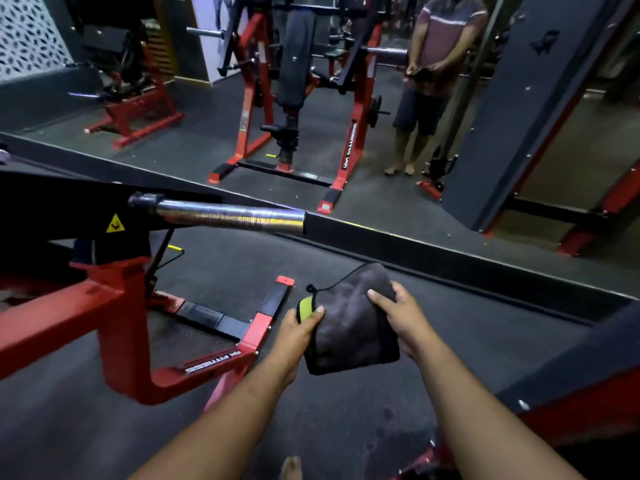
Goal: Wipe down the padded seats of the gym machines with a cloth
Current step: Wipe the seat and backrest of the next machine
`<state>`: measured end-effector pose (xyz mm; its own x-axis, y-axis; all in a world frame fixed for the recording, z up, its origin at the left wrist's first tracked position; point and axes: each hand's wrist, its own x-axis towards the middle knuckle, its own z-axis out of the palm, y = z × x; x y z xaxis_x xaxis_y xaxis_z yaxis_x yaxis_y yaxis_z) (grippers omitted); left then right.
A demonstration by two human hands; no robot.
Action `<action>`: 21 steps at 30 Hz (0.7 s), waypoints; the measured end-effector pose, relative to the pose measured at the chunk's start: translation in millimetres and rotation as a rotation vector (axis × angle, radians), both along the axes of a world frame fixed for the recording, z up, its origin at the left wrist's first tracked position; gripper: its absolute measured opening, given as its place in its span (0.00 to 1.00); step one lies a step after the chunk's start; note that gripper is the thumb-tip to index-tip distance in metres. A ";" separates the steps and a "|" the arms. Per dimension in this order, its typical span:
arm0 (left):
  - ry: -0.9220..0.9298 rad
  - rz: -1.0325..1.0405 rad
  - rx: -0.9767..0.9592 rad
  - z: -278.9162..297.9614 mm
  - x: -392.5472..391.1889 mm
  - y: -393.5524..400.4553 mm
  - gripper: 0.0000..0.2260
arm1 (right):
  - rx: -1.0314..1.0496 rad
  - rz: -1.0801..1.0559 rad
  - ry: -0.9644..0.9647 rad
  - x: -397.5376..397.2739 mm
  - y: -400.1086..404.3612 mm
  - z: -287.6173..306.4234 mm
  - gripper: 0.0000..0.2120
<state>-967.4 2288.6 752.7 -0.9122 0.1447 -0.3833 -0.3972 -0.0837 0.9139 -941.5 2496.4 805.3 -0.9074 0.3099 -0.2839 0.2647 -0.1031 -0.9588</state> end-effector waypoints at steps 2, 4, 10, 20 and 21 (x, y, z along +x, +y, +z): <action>-0.064 -0.028 0.037 -12.0 -31.7 10.8 0.18 | -0.057 0.065 -0.035 -48.8 7.3 -4.9 0.14; -0.178 -0.042 0.056 -19.5 -64.3 23.6 0.20 | -0.107 0.097 -0.075 -90.3 14.6 -9.4 0.14; -0.422 -0.131 0.366 -16.7 -160.8 76.1 0.22 | -0.226 0.122 -0.080 -186.4 52.7 2.4 0.19; -0.289 0.224 0.394 -38.9 -299.2 160.2 0.15 | 0.177 0.310 -0.154 -360.1 161.8 -27.2 0.14; -0.243 0.262 0.377 -45.9 -312.5 165.2 0.15 | 0.213 0.347 -0.141 -378.3 165.2 -34.7 0.13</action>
<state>-1280.0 2453.9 706.9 -0.8274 0.0918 -0.5540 -0.5158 -0.5143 0.6851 -1319.7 2661.6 770.6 -0.9253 0.0579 -0.3749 0.3783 0.2120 -0.9011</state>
